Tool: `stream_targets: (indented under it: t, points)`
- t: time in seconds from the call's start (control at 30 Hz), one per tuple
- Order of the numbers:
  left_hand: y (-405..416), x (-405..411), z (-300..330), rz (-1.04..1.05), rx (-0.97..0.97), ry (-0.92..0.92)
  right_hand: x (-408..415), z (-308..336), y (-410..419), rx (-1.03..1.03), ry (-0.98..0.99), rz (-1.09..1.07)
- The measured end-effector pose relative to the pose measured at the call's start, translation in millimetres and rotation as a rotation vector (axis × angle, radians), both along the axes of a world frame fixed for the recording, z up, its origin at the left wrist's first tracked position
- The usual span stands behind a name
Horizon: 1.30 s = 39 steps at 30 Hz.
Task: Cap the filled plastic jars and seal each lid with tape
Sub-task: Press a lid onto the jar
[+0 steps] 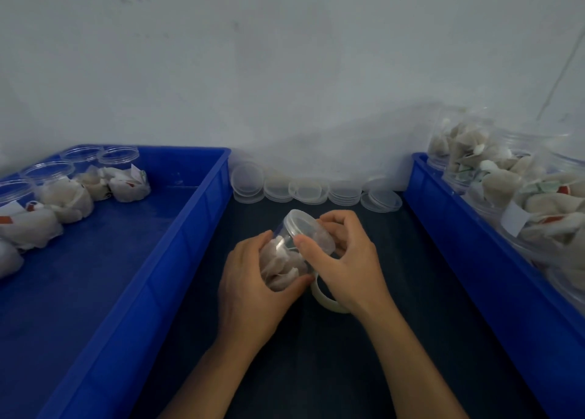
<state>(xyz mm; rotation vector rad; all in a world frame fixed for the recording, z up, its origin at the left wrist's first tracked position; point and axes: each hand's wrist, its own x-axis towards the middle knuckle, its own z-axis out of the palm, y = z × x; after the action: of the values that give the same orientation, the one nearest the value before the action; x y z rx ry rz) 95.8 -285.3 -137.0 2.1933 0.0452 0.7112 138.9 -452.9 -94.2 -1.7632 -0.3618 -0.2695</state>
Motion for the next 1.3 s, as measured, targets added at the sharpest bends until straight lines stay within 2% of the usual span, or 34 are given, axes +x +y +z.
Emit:
stream_targets:
  t: [0.13, 0.2, 0.27, 0.37, 0.43, 0.53, 0.67, 0.8, 0.9, 1.0, 1.13, 1.3]
  points:
    - [3.8, 4.9, 2.2, 0.027, -0.262, 0.099, -1.6, -1.9, -2.0, -0.1, 0.053, -0.028]
    - [7.1, 8.1, 0.5, 0.062, -0.257, 0.118, 1.4, -2.6, -6.9, -0.285, 0.04, -0.161]
    - [7.9, 10.3, -0.3, 0.1, -0.192, 0.138, 5.6, -4.3, -13.4, -0.57, 0.042, -0.236]
    - [8.2, 11.3, -2.0, 0.106, -0.183, 0.162, 7.2, -9.5, -17.8, -0.873, 0.097, -0.172]
    - [8.4, 11.4, -2.8, 0.076, -0.186, 0.165, 6.4, -12.4, -17.2, -0.996, 0.099, -0.108]
    - [8.2, 11.4, -4.2, 0.042, -0.19, 0.144, 4.4, -12.5, -14.0, -0.99, 0.114, -0.084]
    - [4.4, 6.5, 3.5, 0.087, -0.23, 0.052, 3.6, -11.2, -7.6, -0.908, 0.083, -0.211]
    - [-0.7, -1.9, 15.4, 0.17, -0.043, -0.275, 2.2, -2.9, -1.4, -0.334, 0.051, -0.224]
    - [-5.9, -5.4, 19.8, 0.13, 0.098, -0.487, -6.1, 2.2, 6.8, -0.174, -0.074, -0.136]
    - [-10.8, -7.4, 23.3, 0.055, 0.101, -0.519, -12.9, 2.0, 11.5, -0.276, -0.195, -0.077]
    - [-12.3, -9.7, 28.3, 0.012, 0.015, -0.439, -18.6, 3.2, 15.6, -0.507, -0.43, -0.11]
    - [-14.5, -10.6, 27.0, 0.014, 0.02, -0.448, -19.8, 2.1, 24.6, -0.602, -0.501, -0.075]
